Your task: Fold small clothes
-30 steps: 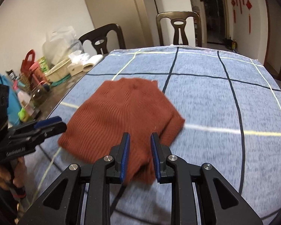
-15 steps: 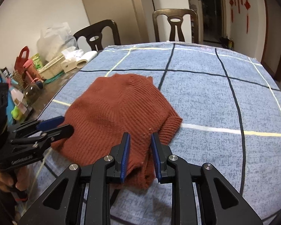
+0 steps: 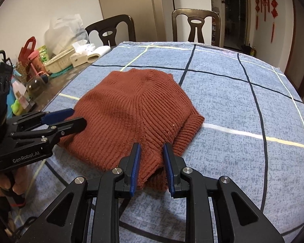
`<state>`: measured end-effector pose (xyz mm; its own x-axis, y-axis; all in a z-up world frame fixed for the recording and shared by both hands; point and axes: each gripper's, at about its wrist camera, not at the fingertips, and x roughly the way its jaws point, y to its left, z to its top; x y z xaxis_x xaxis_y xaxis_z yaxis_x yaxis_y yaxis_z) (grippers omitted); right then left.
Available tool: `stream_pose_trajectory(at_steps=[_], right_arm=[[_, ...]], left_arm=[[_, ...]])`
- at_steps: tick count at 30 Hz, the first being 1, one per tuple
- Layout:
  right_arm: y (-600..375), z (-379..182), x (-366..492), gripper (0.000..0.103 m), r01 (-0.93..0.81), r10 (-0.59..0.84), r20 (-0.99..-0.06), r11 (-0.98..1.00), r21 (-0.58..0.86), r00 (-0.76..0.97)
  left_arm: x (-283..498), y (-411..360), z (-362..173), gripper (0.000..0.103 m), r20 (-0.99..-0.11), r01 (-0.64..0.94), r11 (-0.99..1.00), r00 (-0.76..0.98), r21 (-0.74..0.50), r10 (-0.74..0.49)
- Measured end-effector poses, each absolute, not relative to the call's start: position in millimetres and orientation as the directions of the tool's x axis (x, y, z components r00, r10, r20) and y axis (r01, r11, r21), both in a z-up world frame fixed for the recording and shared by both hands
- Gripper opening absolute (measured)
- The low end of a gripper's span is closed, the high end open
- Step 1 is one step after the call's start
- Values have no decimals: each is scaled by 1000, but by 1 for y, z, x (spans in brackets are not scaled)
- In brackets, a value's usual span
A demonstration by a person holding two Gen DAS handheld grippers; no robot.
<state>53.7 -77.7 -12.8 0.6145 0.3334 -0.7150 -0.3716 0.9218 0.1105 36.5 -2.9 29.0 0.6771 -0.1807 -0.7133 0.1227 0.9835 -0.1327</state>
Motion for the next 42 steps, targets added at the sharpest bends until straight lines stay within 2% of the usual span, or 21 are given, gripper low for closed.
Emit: stream_pose_trajectory(at_steps=[21, 35, 42], right_arm=[[-76, -16, 51, 24, -368, 316, -714, 926, 88, 625], [-74, -16, 49, 24, -357, 309, -716, 930, 88, 627], [-81, -17, 49, 30, -332, 326, -726, 933, 141, 606]], left_arm=[[18, 14, 21, 45, -729, 68, 979, 658, -191, -188], [20, 19, 13, 50, -739, 68, 977, 644, -202, -198], [19, 22, 15, 50, -749, 68, 973, 627, -219, -212]])
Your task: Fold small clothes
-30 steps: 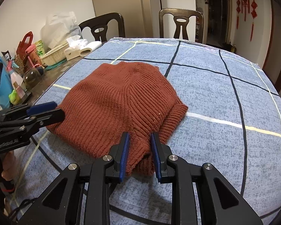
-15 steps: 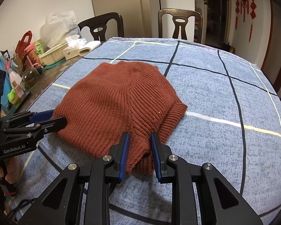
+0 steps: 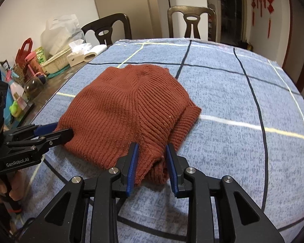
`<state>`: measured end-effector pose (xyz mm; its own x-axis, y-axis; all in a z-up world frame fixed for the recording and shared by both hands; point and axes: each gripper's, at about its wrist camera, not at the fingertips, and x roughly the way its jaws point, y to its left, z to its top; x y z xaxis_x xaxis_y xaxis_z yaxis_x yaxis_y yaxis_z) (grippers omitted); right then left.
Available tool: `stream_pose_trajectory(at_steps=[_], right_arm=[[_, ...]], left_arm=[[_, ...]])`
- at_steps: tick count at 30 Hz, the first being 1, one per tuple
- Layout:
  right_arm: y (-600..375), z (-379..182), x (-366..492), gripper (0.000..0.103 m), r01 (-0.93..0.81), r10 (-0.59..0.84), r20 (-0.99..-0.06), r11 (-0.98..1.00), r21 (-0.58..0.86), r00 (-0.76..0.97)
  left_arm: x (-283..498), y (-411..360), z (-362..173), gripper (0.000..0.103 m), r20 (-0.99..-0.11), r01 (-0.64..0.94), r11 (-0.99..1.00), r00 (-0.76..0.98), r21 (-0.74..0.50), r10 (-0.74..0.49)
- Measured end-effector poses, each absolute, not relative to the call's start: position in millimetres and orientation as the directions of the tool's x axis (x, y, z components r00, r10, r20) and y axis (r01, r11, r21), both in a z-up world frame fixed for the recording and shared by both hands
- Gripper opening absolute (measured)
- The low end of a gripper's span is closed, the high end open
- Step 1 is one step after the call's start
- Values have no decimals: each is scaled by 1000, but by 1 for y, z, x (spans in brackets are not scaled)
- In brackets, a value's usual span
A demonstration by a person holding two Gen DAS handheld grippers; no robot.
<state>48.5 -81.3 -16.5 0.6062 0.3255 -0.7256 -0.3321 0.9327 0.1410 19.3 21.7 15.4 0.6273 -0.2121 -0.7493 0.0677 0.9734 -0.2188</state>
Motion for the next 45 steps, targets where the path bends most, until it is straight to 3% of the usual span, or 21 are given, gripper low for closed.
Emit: stream_pose_trajectory(at_steps=[6, 10, 17, 25, 45], right_arm=[[-88, -13, 38, 31, -334, 335, -729, 930, 155, 597], [-91, -13, 32, 40, -337, 334, -735, 929, 152, 590], [-91, -20, 25, 43, -356, 336, -751, 923, 144, 568], [-92, -31, 25, 45, -343, 260, -784, 937, 65, 563], [-89, -35, 24, 53, -349, 228, -770, 937, 7, 596]], left_arm=[[9, 26, 20, 50, -748, 83, 973, 626, -215, -219], [3, 27, 18, 50, -762, 98, 975, 611, -198, -216], [0, 29, 11, 50, -794, 82, 989, 589, -123, -148], [1, 33, 6, 51, -801, 57, 994, 589, -97, -111], [-1, 21, 2, 67, -795, 78, 996, 602, -35, -75]])
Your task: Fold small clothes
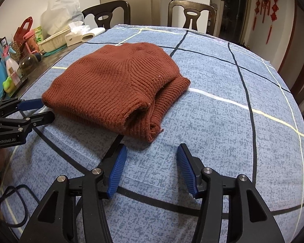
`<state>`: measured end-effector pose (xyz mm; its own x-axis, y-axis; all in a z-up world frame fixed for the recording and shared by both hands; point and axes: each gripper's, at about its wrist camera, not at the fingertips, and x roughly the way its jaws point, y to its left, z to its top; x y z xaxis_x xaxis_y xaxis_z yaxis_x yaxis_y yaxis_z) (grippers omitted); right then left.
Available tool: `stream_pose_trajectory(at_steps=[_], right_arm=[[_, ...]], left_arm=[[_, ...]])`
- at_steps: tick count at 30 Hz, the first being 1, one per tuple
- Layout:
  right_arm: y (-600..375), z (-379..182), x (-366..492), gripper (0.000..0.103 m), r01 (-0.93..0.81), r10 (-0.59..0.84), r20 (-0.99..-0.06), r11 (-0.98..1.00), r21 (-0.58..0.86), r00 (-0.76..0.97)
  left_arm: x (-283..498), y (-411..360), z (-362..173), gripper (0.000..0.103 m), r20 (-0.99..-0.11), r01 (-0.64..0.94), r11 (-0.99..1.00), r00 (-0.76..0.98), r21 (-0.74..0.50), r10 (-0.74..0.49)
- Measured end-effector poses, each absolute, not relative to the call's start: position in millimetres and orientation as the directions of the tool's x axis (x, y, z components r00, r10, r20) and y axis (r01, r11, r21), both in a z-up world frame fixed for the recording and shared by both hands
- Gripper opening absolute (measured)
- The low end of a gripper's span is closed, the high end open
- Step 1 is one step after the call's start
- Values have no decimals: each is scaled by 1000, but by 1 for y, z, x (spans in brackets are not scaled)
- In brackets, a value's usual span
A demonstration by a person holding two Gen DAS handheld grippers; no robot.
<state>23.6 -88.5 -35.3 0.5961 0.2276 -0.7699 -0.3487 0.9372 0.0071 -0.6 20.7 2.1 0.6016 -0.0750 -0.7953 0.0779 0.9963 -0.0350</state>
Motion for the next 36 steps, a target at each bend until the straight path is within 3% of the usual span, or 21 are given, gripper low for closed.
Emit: stream_pose_trajectory(at_steps=[36], right_arm=[[-85, -35, 22, 58, -354, 230, -770, 935, 5, 595]], left_arm=[[1, 18, 1, 77, -796, 75, 997, 601, -34, -72]])
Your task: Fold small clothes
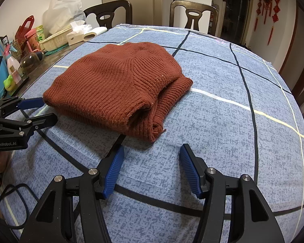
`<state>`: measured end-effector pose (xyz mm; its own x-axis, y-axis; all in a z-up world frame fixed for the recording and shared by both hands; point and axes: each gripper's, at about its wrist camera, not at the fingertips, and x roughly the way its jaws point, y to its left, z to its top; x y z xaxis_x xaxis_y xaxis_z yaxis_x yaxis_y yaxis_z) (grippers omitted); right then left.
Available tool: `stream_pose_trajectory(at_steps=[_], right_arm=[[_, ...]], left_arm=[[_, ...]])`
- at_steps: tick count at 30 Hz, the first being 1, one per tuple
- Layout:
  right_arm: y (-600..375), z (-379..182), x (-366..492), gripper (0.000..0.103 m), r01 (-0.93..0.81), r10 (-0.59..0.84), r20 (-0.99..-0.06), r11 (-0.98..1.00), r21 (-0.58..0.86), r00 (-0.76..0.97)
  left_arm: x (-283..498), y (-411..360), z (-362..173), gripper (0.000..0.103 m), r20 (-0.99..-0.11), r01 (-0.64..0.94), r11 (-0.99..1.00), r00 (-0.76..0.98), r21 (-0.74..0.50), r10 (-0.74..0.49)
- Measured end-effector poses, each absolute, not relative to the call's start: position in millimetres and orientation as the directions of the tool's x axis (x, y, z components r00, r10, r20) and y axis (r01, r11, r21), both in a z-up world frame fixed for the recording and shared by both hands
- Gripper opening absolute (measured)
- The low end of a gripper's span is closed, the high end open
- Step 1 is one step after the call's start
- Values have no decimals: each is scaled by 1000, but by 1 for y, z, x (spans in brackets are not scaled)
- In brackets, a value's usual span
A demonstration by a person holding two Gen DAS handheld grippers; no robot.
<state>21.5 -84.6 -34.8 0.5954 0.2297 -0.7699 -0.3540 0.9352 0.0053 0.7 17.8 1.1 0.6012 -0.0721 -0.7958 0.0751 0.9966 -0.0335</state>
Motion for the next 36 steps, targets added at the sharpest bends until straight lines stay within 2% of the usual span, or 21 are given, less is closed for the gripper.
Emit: stream_pose_trajectory(at_steps=[36], right_arm=[[-84, -35, 21, 61, -354, 231, -770, 935, 6, 595]], left_arm=[[1, 16, 0, 80, -796, 75, 997, 601, -29, -69]])
